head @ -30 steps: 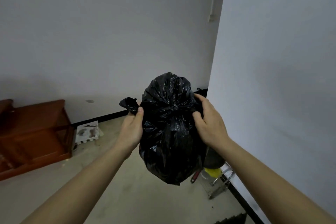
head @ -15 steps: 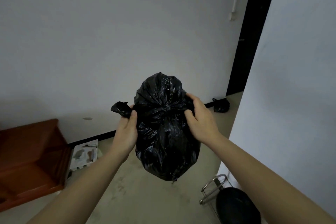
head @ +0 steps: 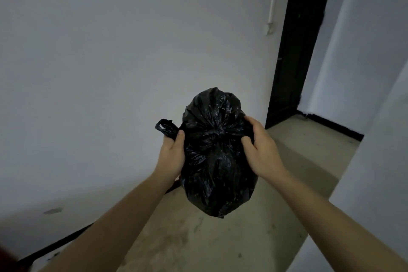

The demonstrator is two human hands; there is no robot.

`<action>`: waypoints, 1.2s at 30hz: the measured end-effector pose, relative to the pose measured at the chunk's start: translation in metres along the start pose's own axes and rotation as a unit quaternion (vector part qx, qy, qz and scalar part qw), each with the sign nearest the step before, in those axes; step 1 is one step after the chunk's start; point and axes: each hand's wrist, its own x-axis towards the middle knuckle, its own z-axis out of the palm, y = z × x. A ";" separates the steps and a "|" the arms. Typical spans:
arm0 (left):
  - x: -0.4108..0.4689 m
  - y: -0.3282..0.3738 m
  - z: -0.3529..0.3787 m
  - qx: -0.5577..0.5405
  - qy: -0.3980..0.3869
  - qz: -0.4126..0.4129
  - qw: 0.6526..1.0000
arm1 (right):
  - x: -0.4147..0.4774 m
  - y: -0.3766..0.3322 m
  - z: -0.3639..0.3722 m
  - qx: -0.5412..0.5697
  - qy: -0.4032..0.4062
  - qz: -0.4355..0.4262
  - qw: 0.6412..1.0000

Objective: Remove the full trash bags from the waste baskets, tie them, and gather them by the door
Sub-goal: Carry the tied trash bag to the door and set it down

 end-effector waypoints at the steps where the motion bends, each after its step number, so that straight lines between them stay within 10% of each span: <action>1: 0.021 -0.002 0.011 -0.005 -0.013 -0.007 1.000 | 0.017 0.011 0.001 -0.001 0.008 0.008 1.000; 23: 0.526 -0.045 0.316 0.112 -0.143 -0.042 0.982 | 0.486 0.337 0.002 -0.044 0.024 0.104 0.993; 36: 0.764 -0.213 0.482 0.128 -0.263 -0.171 0.941 | 0.666 0.575 0.091 -0.127 -0.045 0.254 0.958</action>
